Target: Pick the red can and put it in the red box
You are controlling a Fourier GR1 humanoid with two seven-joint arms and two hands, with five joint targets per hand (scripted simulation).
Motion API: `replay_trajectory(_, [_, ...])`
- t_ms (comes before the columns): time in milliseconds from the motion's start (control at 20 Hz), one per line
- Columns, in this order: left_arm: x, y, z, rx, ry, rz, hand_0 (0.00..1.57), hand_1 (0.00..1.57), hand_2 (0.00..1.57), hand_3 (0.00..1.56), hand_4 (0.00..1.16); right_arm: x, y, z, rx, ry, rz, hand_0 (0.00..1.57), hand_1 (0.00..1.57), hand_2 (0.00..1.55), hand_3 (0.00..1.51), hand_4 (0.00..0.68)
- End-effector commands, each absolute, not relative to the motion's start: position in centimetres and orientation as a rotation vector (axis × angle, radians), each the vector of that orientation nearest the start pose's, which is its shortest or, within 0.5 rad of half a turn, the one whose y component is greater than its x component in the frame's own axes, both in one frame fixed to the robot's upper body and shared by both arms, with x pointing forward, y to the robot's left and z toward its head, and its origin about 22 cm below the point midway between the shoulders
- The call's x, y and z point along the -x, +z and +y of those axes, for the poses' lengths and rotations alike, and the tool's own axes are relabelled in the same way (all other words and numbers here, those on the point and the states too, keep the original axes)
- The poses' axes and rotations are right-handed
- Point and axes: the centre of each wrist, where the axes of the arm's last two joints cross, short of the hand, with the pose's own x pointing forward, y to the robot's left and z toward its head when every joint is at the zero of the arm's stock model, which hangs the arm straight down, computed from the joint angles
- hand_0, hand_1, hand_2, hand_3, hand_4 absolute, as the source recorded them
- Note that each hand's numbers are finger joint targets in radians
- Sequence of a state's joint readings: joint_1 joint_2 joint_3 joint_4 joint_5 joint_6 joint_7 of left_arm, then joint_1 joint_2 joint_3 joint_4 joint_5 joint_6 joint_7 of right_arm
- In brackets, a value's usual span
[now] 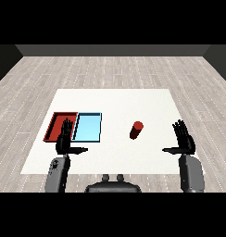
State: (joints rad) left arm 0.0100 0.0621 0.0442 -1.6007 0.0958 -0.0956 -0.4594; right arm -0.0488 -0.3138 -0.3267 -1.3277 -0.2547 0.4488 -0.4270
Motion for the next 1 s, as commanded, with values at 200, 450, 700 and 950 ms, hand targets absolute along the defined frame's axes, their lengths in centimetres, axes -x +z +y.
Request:
replay_trajectory(200, [-24.3,0.7,27.8,0.063,0.021,-2.074,0.00,0.00,0.00,0.00,0.00,-26.0,1.0,-38.0,-0.103,0.075,-1.871,0.00,0.00,0.00,0.00,0.000])
replay_trajectory(450, [-24.6,1.0,25.6,0.082,0.056,-2.063,0.00,0.00,0.00,0.00,0.00,-28.5,0.3,-35.6,-0.123,0.061,-1.845,0.00,0.00,0.00,0.00,0.000])
replay_trajectory(700, [-23.5,1.5,26.1,0.092,0.051,-2.049,0.00,0.00,0.00,0.00,0.00,-27.7,-1.6,-34.3,-0.152,0.033,-1.811,0.00,0.00,0.00,0.00,0.000])
replay_trajectory(950, [-25.1,1.6,25.5,0.056,0.037,-2.077,0.00,0.00,0.00,0.00,0.00,-29.5,-0.3,-32.7,-0.232,-0.019,-1.785,0.00,0.00,0.00,0.00,0.000])
